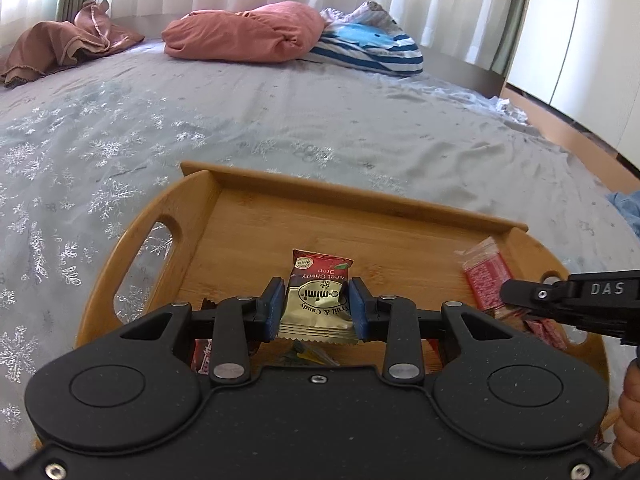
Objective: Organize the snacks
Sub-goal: 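Carry the gold packet with the left gripper and red-white packet with the right over the tray, then lower both packets into the tray and open both grippers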
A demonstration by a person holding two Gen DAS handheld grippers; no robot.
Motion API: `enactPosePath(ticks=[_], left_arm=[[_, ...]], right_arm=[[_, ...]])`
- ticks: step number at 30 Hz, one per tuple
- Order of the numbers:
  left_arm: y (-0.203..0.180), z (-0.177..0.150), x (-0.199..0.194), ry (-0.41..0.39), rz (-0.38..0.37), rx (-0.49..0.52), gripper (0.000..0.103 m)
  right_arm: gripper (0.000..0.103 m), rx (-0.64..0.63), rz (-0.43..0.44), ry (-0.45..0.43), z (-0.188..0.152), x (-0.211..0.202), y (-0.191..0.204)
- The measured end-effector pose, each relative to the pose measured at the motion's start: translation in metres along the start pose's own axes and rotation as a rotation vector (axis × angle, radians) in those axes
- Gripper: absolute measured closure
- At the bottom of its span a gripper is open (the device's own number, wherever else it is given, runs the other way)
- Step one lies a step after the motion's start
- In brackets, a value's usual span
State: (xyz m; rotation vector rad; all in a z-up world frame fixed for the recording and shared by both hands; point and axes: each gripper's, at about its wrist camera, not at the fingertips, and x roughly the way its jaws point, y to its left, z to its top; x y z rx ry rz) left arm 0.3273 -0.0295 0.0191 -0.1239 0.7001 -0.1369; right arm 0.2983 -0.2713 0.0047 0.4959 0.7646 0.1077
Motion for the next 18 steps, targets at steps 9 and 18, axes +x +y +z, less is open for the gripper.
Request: enactPosePath(ticks=[9,18], left_arm=[[0.0004,-0.0023,0.003,0.018,0.023,-0.007,0.07],[0.0004,-0.0025,-0.0059,0.013,0.025,-0.003,0.066]], right_arm=[[0.091,-0.055,-0.044,-0.006,-0.0039,-0.0051,0.0015],[0.079,-0.109,-0.106,-0.014,-0.0074,-0.0102,0.005]])
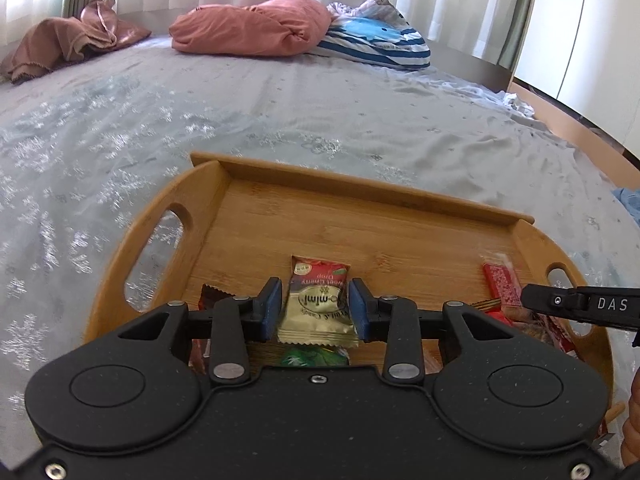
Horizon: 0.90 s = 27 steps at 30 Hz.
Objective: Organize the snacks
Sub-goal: 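Lower both packets into the tray and open both grippers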
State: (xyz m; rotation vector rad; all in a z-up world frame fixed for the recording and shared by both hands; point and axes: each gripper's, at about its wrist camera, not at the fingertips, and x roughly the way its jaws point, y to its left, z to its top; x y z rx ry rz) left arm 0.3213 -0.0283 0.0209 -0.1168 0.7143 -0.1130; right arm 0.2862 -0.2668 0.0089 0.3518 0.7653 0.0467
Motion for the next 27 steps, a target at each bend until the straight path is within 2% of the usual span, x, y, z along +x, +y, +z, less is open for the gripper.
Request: enactPosePath(ticks=[1,2,4,7,10,12,16,22,27], left_arm=[[0.0,0.001,-0.002,-0.002,-0.001,0.004,0.063],[-0.001,0.001,-0.005,-0.002,-0.004,0.005,0.057],[-0.001,0.003,-0.013,-0.005,-0.01,0.006,0.052],[0.0,0.006,-0.03,-0.025,-0.017,0.02,0.045],[0.002,0.008,-0.053,-0.055,-0.02,0.046,0.038],[0.005,0.01,-0.068,-0.067,-0.028,0.052,0.029],[0.011,0.007,-0.104,-0.09,-0.058,0.069,0.023],[0.014,-0.012,-0.162,-0.116,-0.094,0.128,0.015],[0.013,-0.033,-0.202,-0.158,-0.116,0.162,0.008]], right_arm=[[0.078,-0.018,-0.013,-0.005,0.0,-0.001,0.002],[0.07,-0.033,-0.024,-0.007,0.0,-0.003,0.005],[0.058,-0.054,-0.033,-0.014,-0.001,-0.007,0.008],[0.056,-0.059,-0.021,-0.032,-0.001,-0.018,0.011],[0.049,-0.091,-0.013,-0.067,-0.003,-0.036,0.017],[0.045,-0.114,-0.007,-0.083,-0.006,-0.048,0.02],[0.035,-0.138,0.002,-0.104,-0.011,-0.071,0.024],[0.014,-0.182,0.009,-0.155,-0.026,-0.107,0.03],[0.008,-0.221,0.026,-0.182,-0.045,-0.13,0.035]])
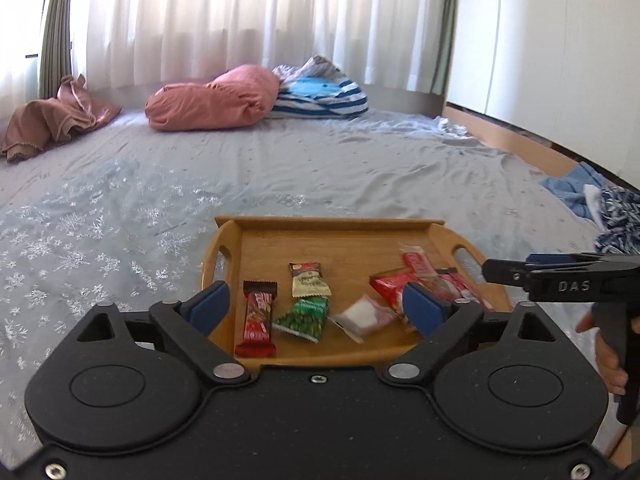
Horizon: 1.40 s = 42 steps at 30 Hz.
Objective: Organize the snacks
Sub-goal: 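Lower both packets into the tray and open both grippers, then withdraw both grippers from the tray back over the remaining snacks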
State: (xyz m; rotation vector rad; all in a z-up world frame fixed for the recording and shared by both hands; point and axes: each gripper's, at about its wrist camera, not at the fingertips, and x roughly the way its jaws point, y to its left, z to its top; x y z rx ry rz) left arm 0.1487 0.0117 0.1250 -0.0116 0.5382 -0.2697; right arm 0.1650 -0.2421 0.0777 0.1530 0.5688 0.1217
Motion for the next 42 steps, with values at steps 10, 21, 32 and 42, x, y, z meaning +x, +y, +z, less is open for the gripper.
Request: enactPosePath(ticks=[10,21,32,42], left_arm=[[-0.009,-0.021,-0.062,-0.033,-0.046,-0.002,0.004],[-0.019,-0.052,-0.087,-0.011,-0.031,-0.009,0.0],[-0.024,-0.101,-0.062,0.115,-0.019,-0.009,0.0],[-0.021,-0.127,-0.035,0.173,0.007,-0.027,0.0]], right_arm=[[0.0,-0.057,0.026,-0.053,-0.028,-0.037,0.015],[0.0,-0.121,-0.005,-0.055,-0.057,-0.05,0.018],[0.0,-0.105,-0.009,0.042,-0.097,-0.025,0.019],[0.0,-0.129,-0.025,0.069,-0.113,-0.008,0.028]])
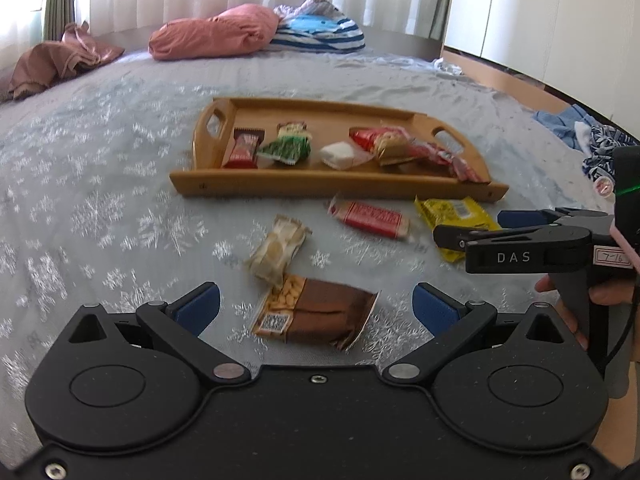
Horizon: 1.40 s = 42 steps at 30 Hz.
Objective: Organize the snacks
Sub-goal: 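Withdraw both grippers from the tray back over the remaining snacks, then close the left gripper on the brown chocolate bar while the right approaches the yellow bag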
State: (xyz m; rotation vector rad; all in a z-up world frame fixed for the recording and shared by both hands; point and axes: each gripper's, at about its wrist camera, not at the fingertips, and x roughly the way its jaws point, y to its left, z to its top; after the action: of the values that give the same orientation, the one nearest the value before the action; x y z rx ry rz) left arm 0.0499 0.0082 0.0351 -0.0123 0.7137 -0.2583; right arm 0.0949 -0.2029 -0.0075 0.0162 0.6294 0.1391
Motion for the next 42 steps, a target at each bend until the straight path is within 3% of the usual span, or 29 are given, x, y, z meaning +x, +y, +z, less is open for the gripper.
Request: enactPosePath(ticks=[10,18,26,35,39,42], left_arm=[[0.006,-0.008,0.017,0.021,-0.02,-0.044,0.003],[0.005,-0.007,0.017,0.002,-0.047,-0.052,0.032],[0.001,-0.008,0.014,-0.009,-0.046,-0.036,0.042],[-0.017,-0.014,0.015,0.004,-0.095,0.038,0.043],[-0.025,-0.017,0.013,-0.003,-0.102,0.068,0.052],[-0.027,-0.016,0.012,0.002,-0.119,0.057,0.053]], right_arm=[[0.0,-0.003,-0.006,0.024,-0.007,0.008,0.001],[0.0,-0.016,-0.012,0.004,-0.012,0.008,0.002],[0.0,-0.015,-0.011,0.003,-0.012,0.008,0.002],[0.0,-0.016,-0.011,0.002,-0.012,0.008,0.002],[0.0,-0.016,-0.011,0.002,-0.012,0.008,0.003],[0.0,-0.016,-0.011,0.001,-0.012,0.008,0.003]])
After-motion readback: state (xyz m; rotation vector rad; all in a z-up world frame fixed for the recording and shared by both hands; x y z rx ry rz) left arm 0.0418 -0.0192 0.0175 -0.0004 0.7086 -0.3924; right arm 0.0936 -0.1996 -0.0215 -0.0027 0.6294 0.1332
